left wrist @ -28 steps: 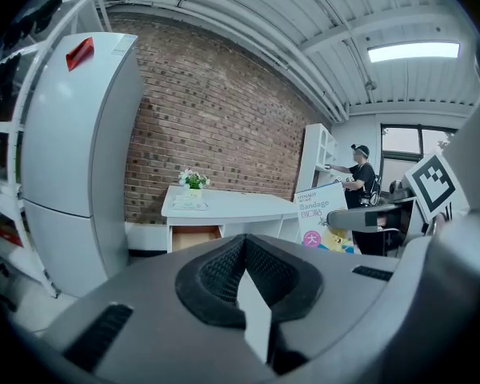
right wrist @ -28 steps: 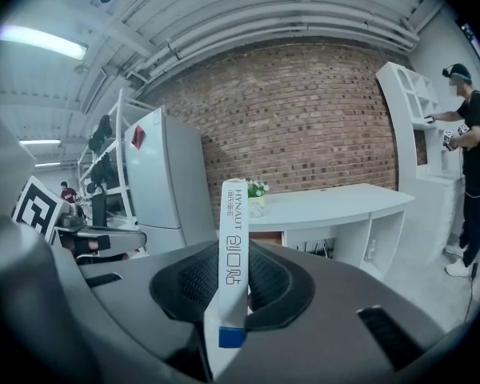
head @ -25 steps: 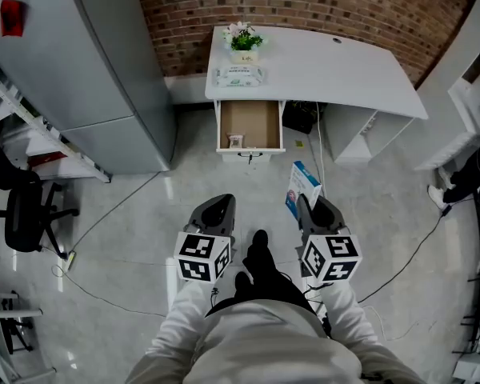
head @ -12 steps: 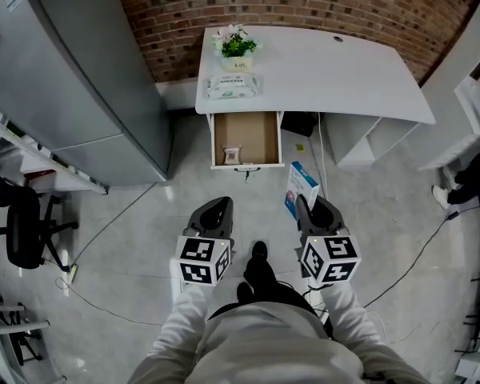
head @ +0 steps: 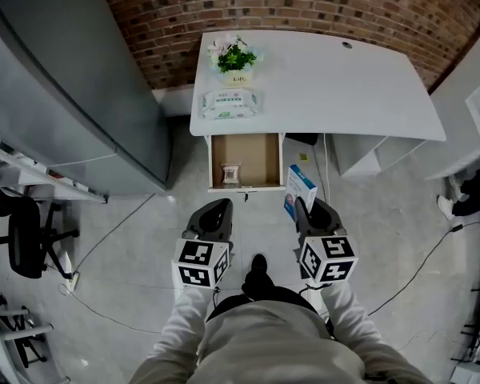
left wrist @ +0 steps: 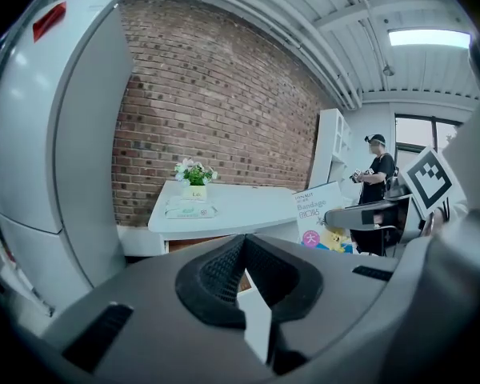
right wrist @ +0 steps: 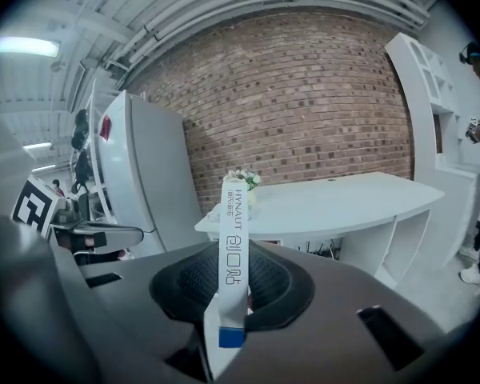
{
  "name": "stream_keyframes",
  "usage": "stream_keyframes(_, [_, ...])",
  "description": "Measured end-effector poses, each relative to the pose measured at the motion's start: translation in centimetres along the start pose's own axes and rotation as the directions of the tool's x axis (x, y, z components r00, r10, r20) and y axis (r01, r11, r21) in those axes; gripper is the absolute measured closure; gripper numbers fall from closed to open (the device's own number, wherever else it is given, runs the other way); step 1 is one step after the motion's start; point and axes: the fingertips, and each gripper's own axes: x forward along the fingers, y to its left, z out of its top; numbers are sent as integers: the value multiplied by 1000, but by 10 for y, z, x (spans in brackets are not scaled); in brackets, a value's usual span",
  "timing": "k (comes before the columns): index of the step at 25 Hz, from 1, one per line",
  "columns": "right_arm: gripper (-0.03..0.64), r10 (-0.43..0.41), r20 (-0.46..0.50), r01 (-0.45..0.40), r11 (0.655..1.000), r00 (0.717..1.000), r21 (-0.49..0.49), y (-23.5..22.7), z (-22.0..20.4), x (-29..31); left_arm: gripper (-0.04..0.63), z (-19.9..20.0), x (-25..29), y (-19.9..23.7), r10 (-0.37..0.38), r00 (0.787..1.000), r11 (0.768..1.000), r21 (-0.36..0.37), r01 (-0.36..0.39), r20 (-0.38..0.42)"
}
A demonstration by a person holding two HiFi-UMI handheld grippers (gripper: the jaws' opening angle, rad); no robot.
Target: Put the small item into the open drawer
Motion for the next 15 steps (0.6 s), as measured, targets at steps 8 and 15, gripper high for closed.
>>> stream_keyframes(8, [523,19,-26,-19,1000,999,18,-24,5,40,578,9,48,9,22,999,1000,19,-21,-23])
stream_keyframes(15, [523,18,-57,-14,998,998,57,-33,-2,69,578,9,74,20,23,998,999,30,-21,-66])
